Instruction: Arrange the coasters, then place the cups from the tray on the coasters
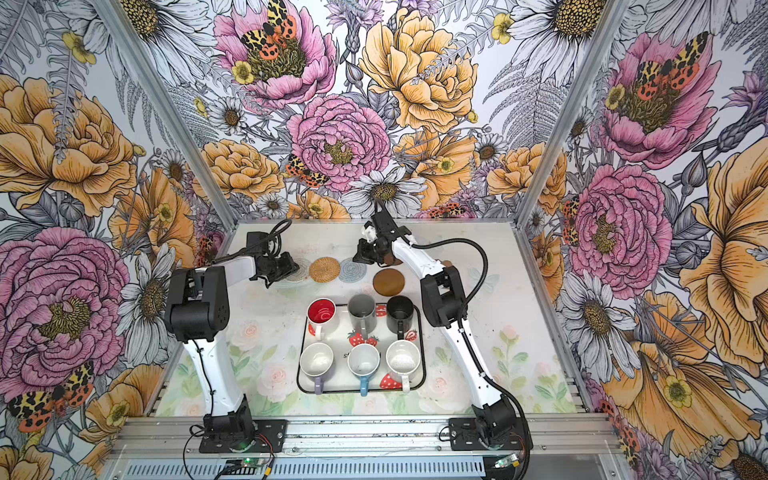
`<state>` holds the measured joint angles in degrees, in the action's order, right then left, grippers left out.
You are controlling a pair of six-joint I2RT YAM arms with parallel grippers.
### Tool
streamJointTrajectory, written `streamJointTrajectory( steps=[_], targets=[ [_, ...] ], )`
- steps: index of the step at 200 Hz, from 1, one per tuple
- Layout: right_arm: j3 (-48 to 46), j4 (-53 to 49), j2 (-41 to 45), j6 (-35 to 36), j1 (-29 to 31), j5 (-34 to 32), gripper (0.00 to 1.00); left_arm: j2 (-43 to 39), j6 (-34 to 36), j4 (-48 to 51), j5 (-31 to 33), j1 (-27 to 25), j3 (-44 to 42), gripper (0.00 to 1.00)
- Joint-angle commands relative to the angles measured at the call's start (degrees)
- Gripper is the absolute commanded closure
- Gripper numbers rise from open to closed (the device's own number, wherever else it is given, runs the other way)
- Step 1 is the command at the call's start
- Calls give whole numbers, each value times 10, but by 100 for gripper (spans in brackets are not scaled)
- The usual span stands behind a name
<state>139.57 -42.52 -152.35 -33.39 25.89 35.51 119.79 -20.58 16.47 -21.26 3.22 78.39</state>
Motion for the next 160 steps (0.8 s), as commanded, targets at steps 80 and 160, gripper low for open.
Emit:
streamJointTrajectory(
  steps=[80, 160],
  targets=[
    [-6, -9, -25, 4, 6, -59, 96, 20, -14, 12, 12, 26, 20, 83],
    [-10, -33, -33, 4, 4, -74, 98, 6, -11, 20, 14, 23, 22, 83]
  ],
)
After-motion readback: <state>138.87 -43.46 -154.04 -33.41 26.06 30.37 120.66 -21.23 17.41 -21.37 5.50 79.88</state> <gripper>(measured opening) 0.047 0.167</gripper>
